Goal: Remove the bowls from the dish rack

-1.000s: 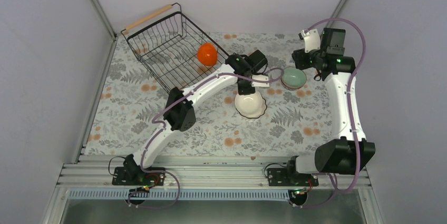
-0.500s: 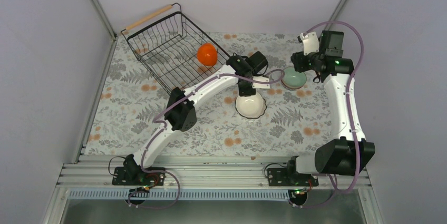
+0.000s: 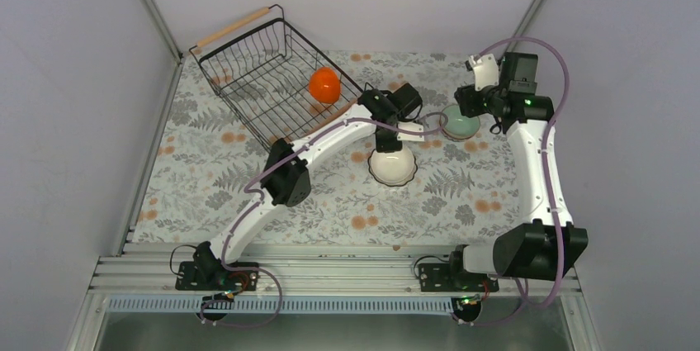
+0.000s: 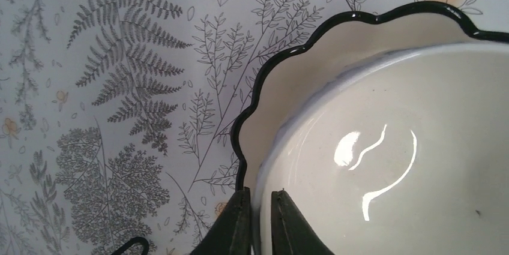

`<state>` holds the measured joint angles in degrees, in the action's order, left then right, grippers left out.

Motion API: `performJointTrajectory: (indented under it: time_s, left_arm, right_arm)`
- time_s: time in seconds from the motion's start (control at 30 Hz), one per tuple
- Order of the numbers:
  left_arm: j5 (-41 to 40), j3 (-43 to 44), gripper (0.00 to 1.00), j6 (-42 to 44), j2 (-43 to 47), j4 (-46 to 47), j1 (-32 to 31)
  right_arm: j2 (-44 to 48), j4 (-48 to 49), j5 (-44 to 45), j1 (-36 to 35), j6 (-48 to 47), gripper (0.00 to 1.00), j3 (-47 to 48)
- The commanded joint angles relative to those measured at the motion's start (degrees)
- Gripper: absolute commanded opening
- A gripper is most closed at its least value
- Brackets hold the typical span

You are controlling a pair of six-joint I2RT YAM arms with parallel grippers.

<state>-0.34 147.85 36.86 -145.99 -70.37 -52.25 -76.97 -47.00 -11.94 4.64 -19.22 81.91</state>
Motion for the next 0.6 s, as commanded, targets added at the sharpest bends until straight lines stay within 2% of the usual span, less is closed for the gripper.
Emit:
performJointTrajectory:
  time_s: [0.0, 0.13, 0.3, 0.4, 0.5, 0.57]
  left_arm:
    - [-1.9, 0.2, 0.14, 0.9, -2.2, -0.8, -0.7]
    - [-3.8, 0.1, 0.26, 1.1, -2.9, -1.1, -1.1]
    - [-4.3, 0.2, 0.29, 0.6, -2.7, -0.7, -1.4]
    - [-4.9, 0.7, 0.35, 0.1, -1.7, 0.1, -1.4]
    - [-6.0, 1.2, 0.49, -0.1, 0.4, 0.8, -1.5]
    - [-7.4, 1.6, 0.62, -0.2, 2.2, 1.1, -1.5]
  right_arm:
    - [1.0, 1.4, -0.9, 0.7, -0.9, 0.58, -1.3]
    - [1.3, 1.2, -1.5, 0.7, -0.8, 0.58, -1.3]
    - [1.4, 1.0, -2.1, 0.7, -0.6, 0.58, -1.3]
    - [1.8, 0.9, -2.2, 0.7, -0.6, 0.58, -1.8]
    - [2.1, 0.8, -2.2, 0.6, -0.8, 0.58, -2.2]
    - [2.0, 0.7, -2.1, 0.6, -0.8, 0.58, -2.3]
